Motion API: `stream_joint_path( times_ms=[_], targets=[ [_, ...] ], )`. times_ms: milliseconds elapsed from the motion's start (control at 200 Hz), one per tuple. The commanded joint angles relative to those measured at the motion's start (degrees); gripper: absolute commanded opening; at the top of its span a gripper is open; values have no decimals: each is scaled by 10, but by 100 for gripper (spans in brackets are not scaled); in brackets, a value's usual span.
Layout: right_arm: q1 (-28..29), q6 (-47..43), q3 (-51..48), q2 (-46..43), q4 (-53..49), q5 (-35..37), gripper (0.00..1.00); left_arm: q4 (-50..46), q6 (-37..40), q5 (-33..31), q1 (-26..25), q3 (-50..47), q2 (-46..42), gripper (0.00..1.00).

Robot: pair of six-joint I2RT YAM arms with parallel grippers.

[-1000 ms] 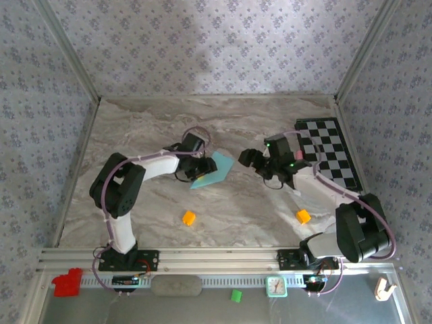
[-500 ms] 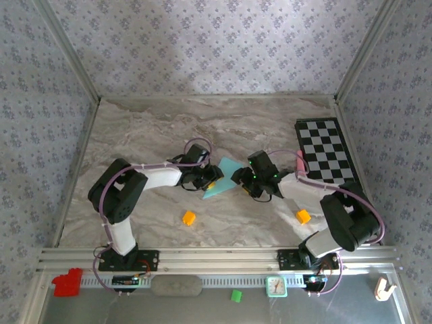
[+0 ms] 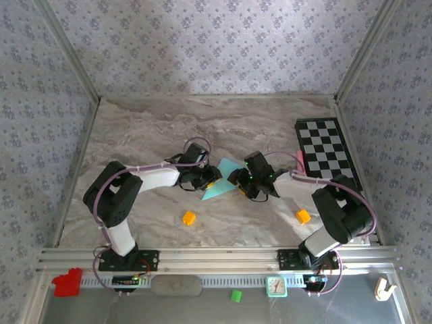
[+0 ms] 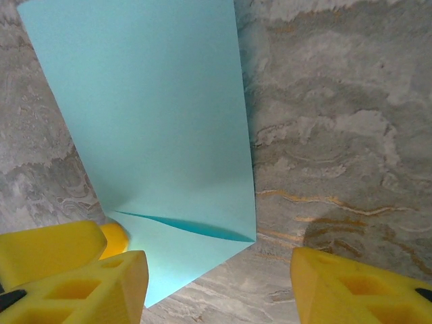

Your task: Fold a paper plane with a square sheet of paper (pick it up from the middle)

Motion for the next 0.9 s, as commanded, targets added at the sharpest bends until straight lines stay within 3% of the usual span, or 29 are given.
stream_joint_path(
  times_ms=[0,505,894],
  targets=[
    [5,12,13,9,6,-13,59,-22,8,-8,4,7,18,39],
    [12,49,-1,30,51,-30,57,-5,-53,6,18,-38,24,41],
    [15,39,10,54,63,-40,57,75,-106,56,50,-91,19,42]
  ],
)
